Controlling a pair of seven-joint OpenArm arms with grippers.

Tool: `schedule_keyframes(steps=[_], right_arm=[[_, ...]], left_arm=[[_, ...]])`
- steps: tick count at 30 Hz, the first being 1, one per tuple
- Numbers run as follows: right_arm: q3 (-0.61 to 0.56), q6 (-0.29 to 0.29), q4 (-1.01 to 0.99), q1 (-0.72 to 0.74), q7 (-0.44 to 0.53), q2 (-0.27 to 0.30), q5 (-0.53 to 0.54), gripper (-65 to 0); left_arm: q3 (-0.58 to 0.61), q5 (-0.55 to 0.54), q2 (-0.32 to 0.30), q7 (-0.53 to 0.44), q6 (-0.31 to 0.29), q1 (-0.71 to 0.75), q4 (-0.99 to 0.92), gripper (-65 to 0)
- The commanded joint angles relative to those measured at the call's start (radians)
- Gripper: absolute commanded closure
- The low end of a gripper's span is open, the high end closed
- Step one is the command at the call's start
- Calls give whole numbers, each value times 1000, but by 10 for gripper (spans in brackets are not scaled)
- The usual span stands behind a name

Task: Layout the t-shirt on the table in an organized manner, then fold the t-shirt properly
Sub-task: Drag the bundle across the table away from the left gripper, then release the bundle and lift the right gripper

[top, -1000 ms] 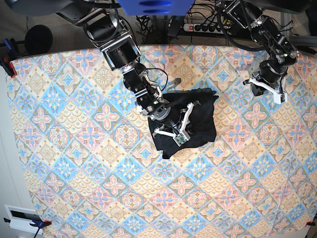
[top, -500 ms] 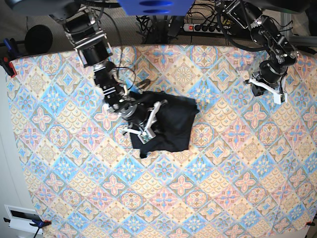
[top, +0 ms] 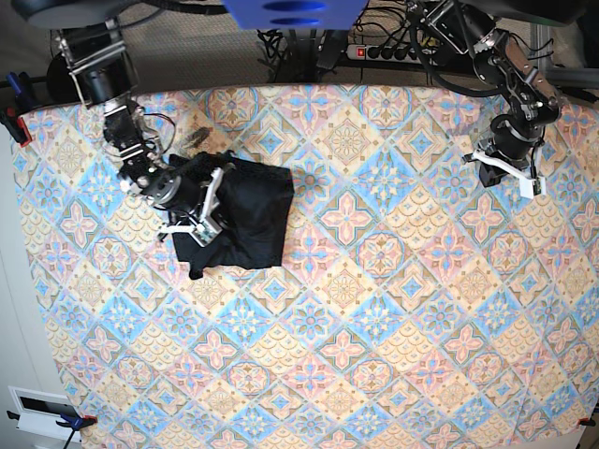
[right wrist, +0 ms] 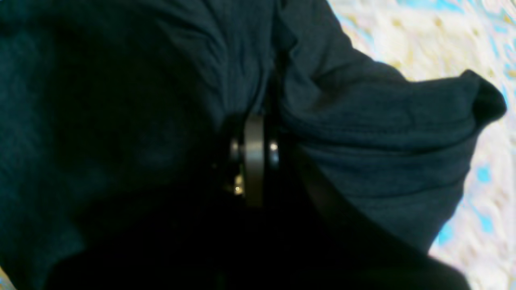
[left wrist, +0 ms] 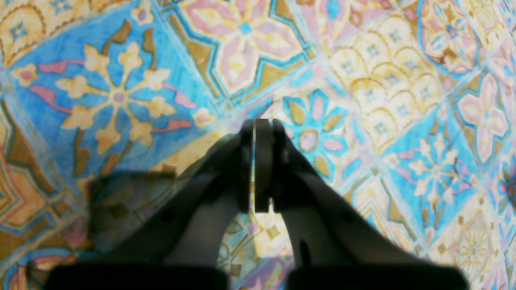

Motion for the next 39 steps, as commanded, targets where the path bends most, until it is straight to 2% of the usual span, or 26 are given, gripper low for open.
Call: schedule_keyframes(steps=[1, 3, 8, 16, 20, 26, 36, 39], right_arm=[[3, 3, -18, -15, -139, 49, -70, 0], [3, 28, -18, -15, -139, 98, -70, 0], [3, 32, -19, -15, -139, 204, -71, 0], [5, 32, -31, -8, -136, 317, -73, 0], [5, 32, -48, -8, -93, 371, -74, 0], [5, 32, -136, -8, -42, 415, -76, 0], [6, 29, -165, -8, 33, 417, -76, 0], [80, 31, -117, -8, 38, 415, -74, 0]], left_arm=[[-1, -19, -12, -18, -5, -8, 15, 0], [-1, -19, -12, -18, -5, -8, 13, 0], [-1, -20, -10, -18, -5, -8, 13, 0], [-1, -22, -15, -20, -5, -8, -64, 0], [-1, -22, -15, -20, -5, -8, -68, 0], [-1, -22, -15, -21, -5, -10, -68, 0], [-1, -22, -15, -21, -5, -8, -68, 0], [-1, -22, -15, -21, -5, -7, -68, 0]])
